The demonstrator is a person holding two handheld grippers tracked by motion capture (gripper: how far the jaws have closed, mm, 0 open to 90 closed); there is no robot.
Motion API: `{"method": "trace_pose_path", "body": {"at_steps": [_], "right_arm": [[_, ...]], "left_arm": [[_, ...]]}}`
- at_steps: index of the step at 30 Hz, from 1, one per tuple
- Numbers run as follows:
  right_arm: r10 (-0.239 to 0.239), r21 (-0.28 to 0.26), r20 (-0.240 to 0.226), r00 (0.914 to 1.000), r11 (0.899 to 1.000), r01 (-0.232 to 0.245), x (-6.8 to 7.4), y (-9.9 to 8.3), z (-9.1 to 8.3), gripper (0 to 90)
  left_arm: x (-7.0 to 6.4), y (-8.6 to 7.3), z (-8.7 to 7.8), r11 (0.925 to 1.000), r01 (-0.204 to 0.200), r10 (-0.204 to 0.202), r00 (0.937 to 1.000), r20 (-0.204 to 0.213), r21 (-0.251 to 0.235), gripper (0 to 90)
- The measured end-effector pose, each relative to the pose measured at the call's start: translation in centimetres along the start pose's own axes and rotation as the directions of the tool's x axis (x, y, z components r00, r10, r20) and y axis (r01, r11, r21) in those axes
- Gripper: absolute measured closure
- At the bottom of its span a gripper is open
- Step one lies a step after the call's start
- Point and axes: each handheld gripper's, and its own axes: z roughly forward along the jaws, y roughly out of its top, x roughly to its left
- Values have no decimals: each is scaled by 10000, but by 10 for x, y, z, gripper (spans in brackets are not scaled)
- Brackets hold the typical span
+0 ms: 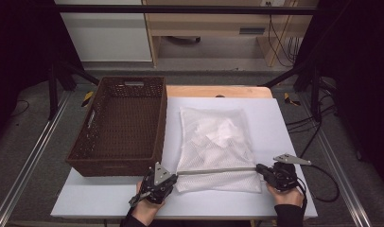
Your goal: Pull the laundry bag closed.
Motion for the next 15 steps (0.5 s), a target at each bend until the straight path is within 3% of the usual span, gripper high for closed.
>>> {"method": "trace_pose_path", "body": {"at_steps": [7,9,12,15], "right_arm": [[-345,83,95,9994,9994,345,1,-3,7,860],[-201,34,-9,9998,9998,201,-1,-4,8,842],[-190,-130,355,9992,9997,195,-1,-5,8,691],[-273,-454,599,9978,9985,301,-2,-6,7,522]], "left_arm": [[0,-2,3,10000,6,-6,10000,-63,49,868],[2,-2,2,9999,98,-98,10000,2,23,858],[4,-2,1,9999,99,-97,9998,190,-135,815],[5,-1,-2,9993,171,-157,9990,428,-324,690]]}}
